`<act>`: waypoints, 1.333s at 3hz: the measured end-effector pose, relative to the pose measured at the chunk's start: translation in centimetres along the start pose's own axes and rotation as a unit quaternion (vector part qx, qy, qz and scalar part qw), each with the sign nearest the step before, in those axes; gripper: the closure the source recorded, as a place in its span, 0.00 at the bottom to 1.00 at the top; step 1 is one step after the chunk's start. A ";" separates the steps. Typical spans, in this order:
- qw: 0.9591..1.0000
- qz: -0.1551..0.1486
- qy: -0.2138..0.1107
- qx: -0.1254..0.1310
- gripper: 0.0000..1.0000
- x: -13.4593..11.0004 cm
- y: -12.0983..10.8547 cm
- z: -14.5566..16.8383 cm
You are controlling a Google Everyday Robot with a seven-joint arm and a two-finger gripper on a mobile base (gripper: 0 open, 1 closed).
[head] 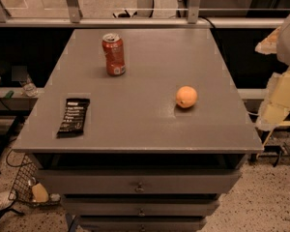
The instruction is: Pick orange
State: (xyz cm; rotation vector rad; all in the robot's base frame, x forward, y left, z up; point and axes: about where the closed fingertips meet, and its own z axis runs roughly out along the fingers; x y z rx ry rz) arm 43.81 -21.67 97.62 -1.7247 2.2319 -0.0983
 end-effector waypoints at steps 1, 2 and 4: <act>1.000 0.000 0.000 0.000 0.00 0.0 0.0 0.0; 1.000 0.011 -0.023 0.001 0.00 -1.3 -0.6 0.9; 0.994 -0.002 -0.107 -0.040 0.00 -7.9 -2.7 8.4</act>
Offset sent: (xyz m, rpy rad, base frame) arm 0.0276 0.0282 -0.0151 0.1239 -0.0052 -0.0253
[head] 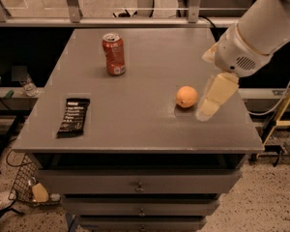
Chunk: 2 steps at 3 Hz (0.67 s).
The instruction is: Pick orange
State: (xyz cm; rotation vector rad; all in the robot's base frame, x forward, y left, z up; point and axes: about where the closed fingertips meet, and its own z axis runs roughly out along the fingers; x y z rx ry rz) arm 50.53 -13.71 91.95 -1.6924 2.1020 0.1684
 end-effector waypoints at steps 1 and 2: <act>1.000 0.000 -0.008 -0.026 0.00 -1.3 -1.1 5.4; 0.999 -0.002 -0.006 -0.040 0.00 -1.8 -1.5 7.8</act>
Offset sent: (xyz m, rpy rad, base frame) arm 0.0519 0.0526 -0.0846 0.0261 0.1001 0.0496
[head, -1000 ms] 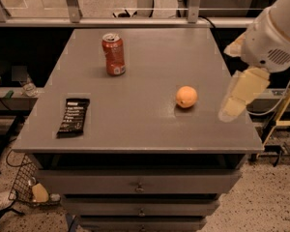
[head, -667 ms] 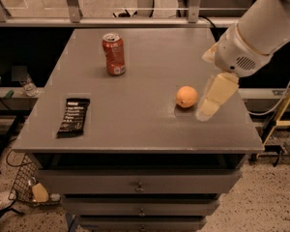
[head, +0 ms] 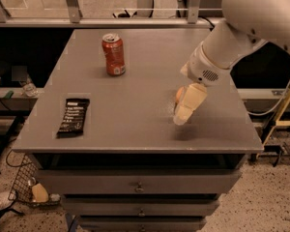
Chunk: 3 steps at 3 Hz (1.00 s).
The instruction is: Pick orange
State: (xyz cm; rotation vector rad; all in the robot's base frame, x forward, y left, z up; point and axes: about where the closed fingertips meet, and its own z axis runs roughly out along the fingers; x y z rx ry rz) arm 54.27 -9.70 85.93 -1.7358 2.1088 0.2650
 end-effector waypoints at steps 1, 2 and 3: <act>1.000 0.017 0.003 -0.005 0.00 1.0 -1.2 1.5; 0.999 0.032 0.005 -0.007 0.00 1.9 -2.2 2.3; 0.999 0.039 0.003 -0.002 0.17 2.5 -2.9 2.5</act>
Offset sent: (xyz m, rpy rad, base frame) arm 0.0364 -0.0256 -0.0367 0.0089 0.0525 -0.0937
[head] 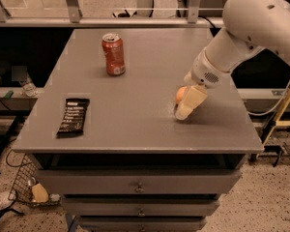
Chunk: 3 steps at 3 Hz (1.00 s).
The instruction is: Pick orange
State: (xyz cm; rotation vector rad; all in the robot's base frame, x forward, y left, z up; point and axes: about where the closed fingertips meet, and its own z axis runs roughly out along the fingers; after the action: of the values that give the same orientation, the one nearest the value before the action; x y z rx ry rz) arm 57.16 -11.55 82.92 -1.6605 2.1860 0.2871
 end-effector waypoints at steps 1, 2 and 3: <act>1.000 0.002 -0.006 0.007 0.42 0.3 -0.6 -0.4; 1.000 -0.001 -0.022 0.011 0.64 0.3 -0.8 -1.2; 0.997 -0.014 -0.075 0.015 0.87 -0.4 -1.0 -2.8</act>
Offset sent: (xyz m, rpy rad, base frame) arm 0.0072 -0.0177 0.0242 0.0783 -0.0639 -0.0037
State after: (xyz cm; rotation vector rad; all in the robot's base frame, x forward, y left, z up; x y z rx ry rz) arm 57.67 -12.60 85.70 -1.5975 2.0461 0.3569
